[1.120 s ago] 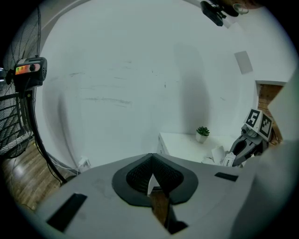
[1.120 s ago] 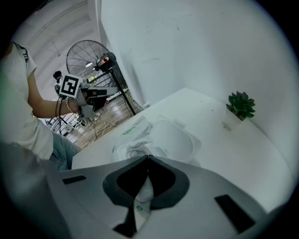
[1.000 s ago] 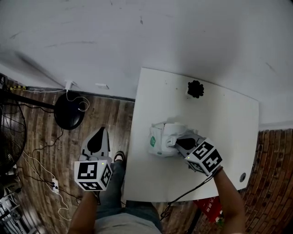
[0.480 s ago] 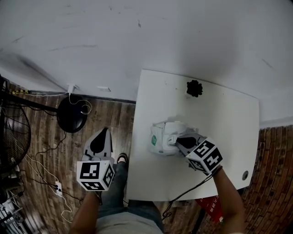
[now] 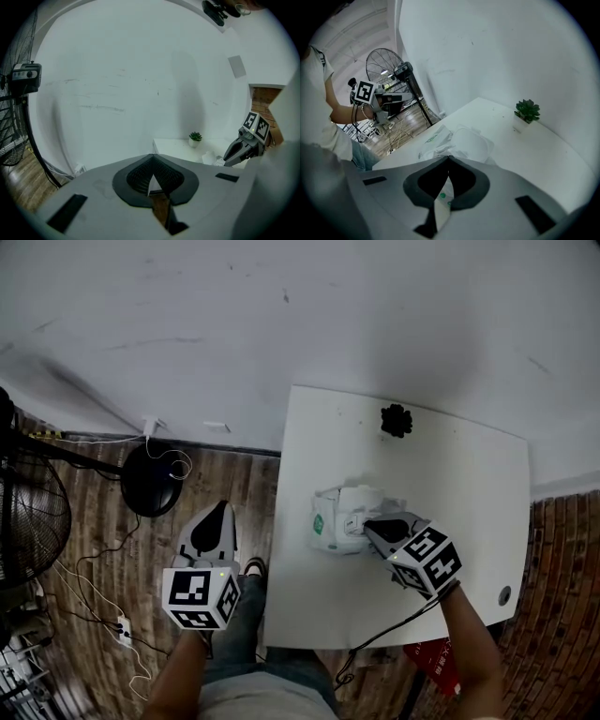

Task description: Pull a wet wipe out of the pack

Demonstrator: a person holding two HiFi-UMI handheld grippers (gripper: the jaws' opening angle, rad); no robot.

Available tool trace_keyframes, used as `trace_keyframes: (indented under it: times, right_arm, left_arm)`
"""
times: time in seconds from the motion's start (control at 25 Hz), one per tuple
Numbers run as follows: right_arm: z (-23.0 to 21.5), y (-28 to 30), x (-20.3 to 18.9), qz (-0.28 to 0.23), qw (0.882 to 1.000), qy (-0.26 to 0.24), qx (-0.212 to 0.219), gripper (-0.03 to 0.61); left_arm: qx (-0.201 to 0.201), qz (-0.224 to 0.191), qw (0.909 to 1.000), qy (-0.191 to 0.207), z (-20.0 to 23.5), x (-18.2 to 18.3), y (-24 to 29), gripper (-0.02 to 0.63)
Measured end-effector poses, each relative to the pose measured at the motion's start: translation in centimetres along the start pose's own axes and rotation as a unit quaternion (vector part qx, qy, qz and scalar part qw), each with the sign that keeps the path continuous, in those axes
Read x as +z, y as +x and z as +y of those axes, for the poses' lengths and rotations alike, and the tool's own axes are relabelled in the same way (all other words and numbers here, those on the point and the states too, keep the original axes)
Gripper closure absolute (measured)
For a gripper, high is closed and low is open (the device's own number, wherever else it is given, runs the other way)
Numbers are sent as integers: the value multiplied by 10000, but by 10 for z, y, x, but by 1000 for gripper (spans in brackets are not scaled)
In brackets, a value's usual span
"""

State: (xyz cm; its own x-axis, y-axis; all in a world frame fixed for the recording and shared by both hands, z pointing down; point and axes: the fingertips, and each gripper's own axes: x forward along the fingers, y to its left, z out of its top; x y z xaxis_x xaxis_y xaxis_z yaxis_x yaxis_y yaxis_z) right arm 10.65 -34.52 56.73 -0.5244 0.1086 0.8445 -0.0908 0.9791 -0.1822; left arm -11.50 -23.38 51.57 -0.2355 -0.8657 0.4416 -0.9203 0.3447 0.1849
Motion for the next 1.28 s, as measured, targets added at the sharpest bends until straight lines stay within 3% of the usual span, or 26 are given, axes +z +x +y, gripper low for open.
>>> trace_keyframes:
  times: [1.28]
  right_arm:
    - [12,-54,19,-535,9944,216,-882,575]
  left_arm:
    - [-279,-298,9992,0,-6,24,-32,611]
